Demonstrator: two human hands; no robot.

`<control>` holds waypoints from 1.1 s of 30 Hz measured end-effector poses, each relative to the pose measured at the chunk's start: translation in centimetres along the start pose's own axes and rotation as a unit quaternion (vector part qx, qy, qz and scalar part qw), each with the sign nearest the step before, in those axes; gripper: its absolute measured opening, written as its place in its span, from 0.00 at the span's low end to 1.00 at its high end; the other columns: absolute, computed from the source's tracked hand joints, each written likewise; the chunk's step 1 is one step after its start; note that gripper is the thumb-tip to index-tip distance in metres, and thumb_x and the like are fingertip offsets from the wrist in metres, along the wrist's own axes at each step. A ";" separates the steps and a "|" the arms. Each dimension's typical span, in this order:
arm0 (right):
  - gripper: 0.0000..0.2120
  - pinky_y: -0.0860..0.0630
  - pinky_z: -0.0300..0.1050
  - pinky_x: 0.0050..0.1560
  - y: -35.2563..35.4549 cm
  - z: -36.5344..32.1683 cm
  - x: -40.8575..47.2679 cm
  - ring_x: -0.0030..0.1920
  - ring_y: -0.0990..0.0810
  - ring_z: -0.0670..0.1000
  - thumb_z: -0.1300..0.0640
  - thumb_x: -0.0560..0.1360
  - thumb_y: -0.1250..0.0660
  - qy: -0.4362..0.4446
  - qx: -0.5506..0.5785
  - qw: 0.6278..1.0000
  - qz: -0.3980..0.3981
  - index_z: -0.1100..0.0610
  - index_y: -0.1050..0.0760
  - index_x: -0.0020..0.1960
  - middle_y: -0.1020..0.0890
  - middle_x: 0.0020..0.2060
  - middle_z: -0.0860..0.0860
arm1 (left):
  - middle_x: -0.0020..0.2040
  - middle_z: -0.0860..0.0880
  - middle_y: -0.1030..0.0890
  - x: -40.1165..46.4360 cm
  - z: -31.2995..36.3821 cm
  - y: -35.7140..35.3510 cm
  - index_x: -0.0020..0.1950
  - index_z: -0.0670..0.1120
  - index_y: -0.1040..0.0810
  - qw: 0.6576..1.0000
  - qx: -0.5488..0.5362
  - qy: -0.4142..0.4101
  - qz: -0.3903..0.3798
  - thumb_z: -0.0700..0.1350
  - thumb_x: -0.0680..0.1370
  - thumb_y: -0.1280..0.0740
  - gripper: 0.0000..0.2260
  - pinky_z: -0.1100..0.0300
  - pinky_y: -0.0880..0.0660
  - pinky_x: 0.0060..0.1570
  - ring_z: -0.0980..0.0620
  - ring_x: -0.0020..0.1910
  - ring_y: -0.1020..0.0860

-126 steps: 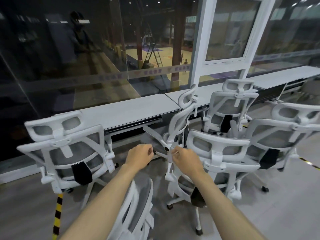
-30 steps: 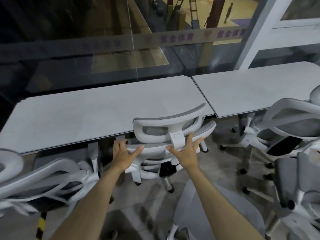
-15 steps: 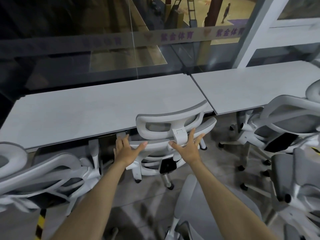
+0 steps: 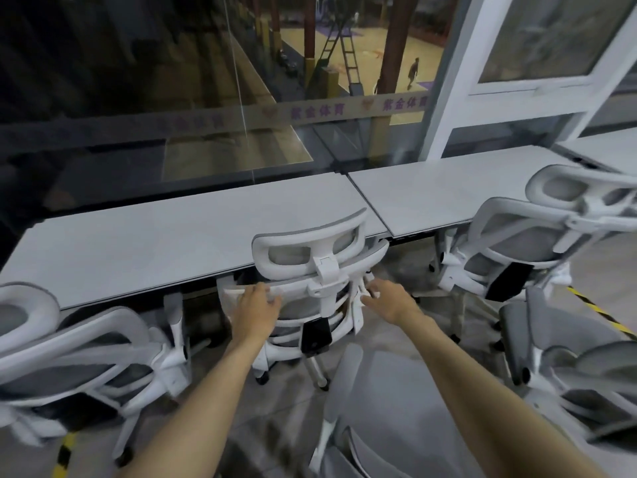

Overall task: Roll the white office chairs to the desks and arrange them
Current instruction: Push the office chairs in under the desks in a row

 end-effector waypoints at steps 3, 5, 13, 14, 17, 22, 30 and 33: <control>0.17 0.23 0.54 0.63 2.6 2.0 -3.7 0.62 0.20 0.56 0.45 0.78 0.35 0.015 -0.030 0.999 -0.002 0.48 0.21 0.65 0.18 0.63 0.50 | 0.53 0.52 0.20 -3.0 4.3 0.1 0.51 0.50 0.23 0.994 0.000 -0.093 -0.052 0.52 0.80 0.36 0.07 0.50 0.23 0.52 0.48 0.55 0.21; 0.17 0.24 0.54 0.63 4.4 3.6 -6.4 0.62 0.20 0.57 0.47 0.79 0.36 0.024 -0.045 0.999 0.003 0.47 0.21 0.65 0.18 0.63 0.51 | 0.51 0.54 0.19 -5.6 7.7 -0.2 0.48 0.52 0.23 0.987 0.022 -0.142 -0.069 0.52 0.80 0.35 0.05 0.53 0.24 0.49 0.50 0.52 0.21; 0.13 0.22 0.52 0.59 8.8 15.0 -18.8 0.59 0.19 0.58 0.49 0.80 0.37 0.089 -0.024 0.995 0.048 0.49 0.20 0.62 0.16 0.60 0.52 | 0.51 0.54 0.18 -18.7 21.1 -5.0 0.53 0.53 0.21 0.963 0.102 -0.235 -0.082 0.51 0.81 0.37 0.06 0.55 0.27 0.44 0.50 0.49 0.21; 0.13 0.22 0.52 0.59 9.2 16.5 -20.4 0.60 0.19 0.57 0.49 0.81 0.37 0.097 -0.018 0.993 0.057 0.49 0.20 0.62 0.16 0.60 0.52 | 0.51 0.54 0.18 -20.3 23.0 -5.7 0.53 0.53 0.21 0.960 0.106 -0.241 -0.092 0.51 0.80 0.37 0.06 0.55 0.27 0.45 0.50 0.49 0.21; 0.12 0.22 0.53 0.58 10.9 21.3 -24.9 0.59 0.19 0.56 0.48 0.80 0.36 0.093 0.006 0.992 0.087 0.48 0.20 0.60 0.15 0.58 0.50 | 0.51 0.52 0.18 -24.6 28.5 -7.6 0.52 0.53 0.22 0.949 0.128 -0.267 -0.110 0.52 0.80 0.38 0.07 0.53 0.24 0.48 0.48 0.51 0.21; 0.12 0.21 0.53 0.57 13.6 29.2 -29.4 0.57 0.18 0.55 0.48 0.79 0.37 0.067 0.008 0.992 0.106 0.47 0.19 0.59 0.15 0.56 0.49 | 0.54 0.51 0.18 -29.6 35.2 -11.0 0.54 0.53 0.21 0.935 0.144 -0.291 -0.141 0.51 0.81 0.38 0.07 0.54 0.25 0.47 0.46 0.53 0.20; 0.11 0.21 0.50 0.55 18.4 38.0 -26.4 0.57 0.18 0.51 0.47 0.79 0.35 0.025 0.032 0.994 0.102 0.48 0.18 0.56 0.15 0.54 0.46 | 0.53 0.51 0.17 -29.7 44.2 -19.1 0.53 0.54 0.22 0.924 0.151 -0.316 -0.156 0.51 0.80 0.37 0.06 0.52 0.23 0.50 0.45 0.53 0.20; 0.10 0.25 0.46 0.51 19.6 40.9 -23.5 0.58 0.19 0.51 0.47 0.80 0.36 0.012 0.019 0.994 0.110 0.48 0.18 0.57 0.15 0.54 0.47 | 0.54 0.51 0.17 -27.1 46.1 -22.8 0.54 0.53 0.22 0.927 0.137 -0.313 -0.154 0.50 0.80 0.38 0.07 0.52 0.24 0.49 0.44 0.53 0.20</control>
Point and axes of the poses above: each hand's wrist, its own x-axis towards the middle knuckle, its own y-axis out of the back of the hand, z = x × y, the point moved 2 cm from there along x, towards the middle knuckle
